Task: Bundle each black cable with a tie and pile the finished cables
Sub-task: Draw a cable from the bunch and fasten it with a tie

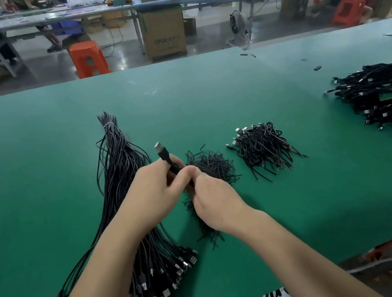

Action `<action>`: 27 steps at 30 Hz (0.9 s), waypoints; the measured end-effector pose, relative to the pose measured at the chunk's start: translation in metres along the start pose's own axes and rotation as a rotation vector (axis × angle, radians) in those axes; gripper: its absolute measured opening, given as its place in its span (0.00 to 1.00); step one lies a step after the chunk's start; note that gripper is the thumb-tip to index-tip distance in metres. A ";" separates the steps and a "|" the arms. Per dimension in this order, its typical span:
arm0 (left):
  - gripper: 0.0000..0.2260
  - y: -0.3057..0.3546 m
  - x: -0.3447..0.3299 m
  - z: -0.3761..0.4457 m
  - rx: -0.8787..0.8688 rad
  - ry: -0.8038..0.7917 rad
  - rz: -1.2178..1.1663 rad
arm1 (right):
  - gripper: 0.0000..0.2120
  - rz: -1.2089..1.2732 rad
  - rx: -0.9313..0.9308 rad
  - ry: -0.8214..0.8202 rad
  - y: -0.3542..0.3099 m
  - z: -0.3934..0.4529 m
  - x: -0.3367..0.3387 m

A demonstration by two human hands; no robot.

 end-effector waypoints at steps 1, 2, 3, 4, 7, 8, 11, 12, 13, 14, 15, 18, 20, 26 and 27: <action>0.08 -0.001 0.002 0.001 -0.005 0.002 -0.009 | 0.14 0.004 -0.003 -0.009 -0.001 -0.001 0.000; 0.08 -0.003 0.003 0.002 -0.006 0.004 -0.016 | 0.13 0.013 -0.005 -0.023 -0.001 -0.001 0.000; 0.08 -0.004 0.003 0.003 -0.004 0.000 -0.015 | 0.13 0.035 -0.008 -0.039 -0.002 -0.001 0.000; 0.08 -0.006 0.002 0.004 -0.002 -0.006 -0.007 | 0.14 0.074 -0.013 -0.064 -0.003 -0.001 0.000; 0.08 -0.011 0.001 0.008 -0.005 -0.017 0.027 | 0.17 0.345 -0.048 -0.170 -0.004 -0.002 -0.003; 0.08 -0.012 0.001 0.009 0.000 -0.016 0.026 | 0.18 0.436 -0.054 -0.195 -0.003 -0.002 -0.003; 0.09 -0.017 0.001 0.011 0.022 -0.022 0.004 | 0.09 0.453 -0.009 -0.169 -0.002 -0.003 0.004; 0.10 -0.017 0.000 0.012 0.022 -0.029 0.007 | 0.07 0.403 0.001 -0.147 -0.001 -0.002 0.005; 0.10 -0.017 -0.002 0.013 0.021 -0.035 0.014 | 0.09 0.334 0.007 -0.130 -0.001 -0.002 0.006; 0.11 -0.016 -0.003 0.013 0.020 -0.037 0.022 | 0.11 0.251 0.015 -0.120 -0.002 -0.002 0.004; 0.11 -0.016 -0.006 0.012 0.022 -0.034 0.021 | 0.11 0.160 0.025 -0.110 -0.003 -0.002 0.003; 0.12 -0.022 -0.014 0.007 0.080 -0.007 -0.034 | 0.10 -0.032 0.042 -0.061 0.000 -0.001 -0.003; 0.09 -0.028 -0.022 0.004 0.118 -0.012 -0.114 | 0.11 -0.034 0.034 -0.032 0.005 0.001 -0.004; 0.05 -0.059 -0.058 -0.019 0.245 -0.379 -0.073 | 0.12 0.166 -0.178 0.038 0.038 0.011 0.002; 0.05 -0.062 -0.068 -0.027 0.252 -0.489 -0.002 | 0.13 0.203 -0.203 0.045 0.043 0.012 0.003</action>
Point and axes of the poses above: each hand's wrist, its own z-axis towards the middle knuckle, its own x-axis out of the back of the hand, y = z × x, the point moved 7 cm from there along z, towards the middle knuckle, and after that the axes turned 7 degrees about -x, right-handed, at the moved point
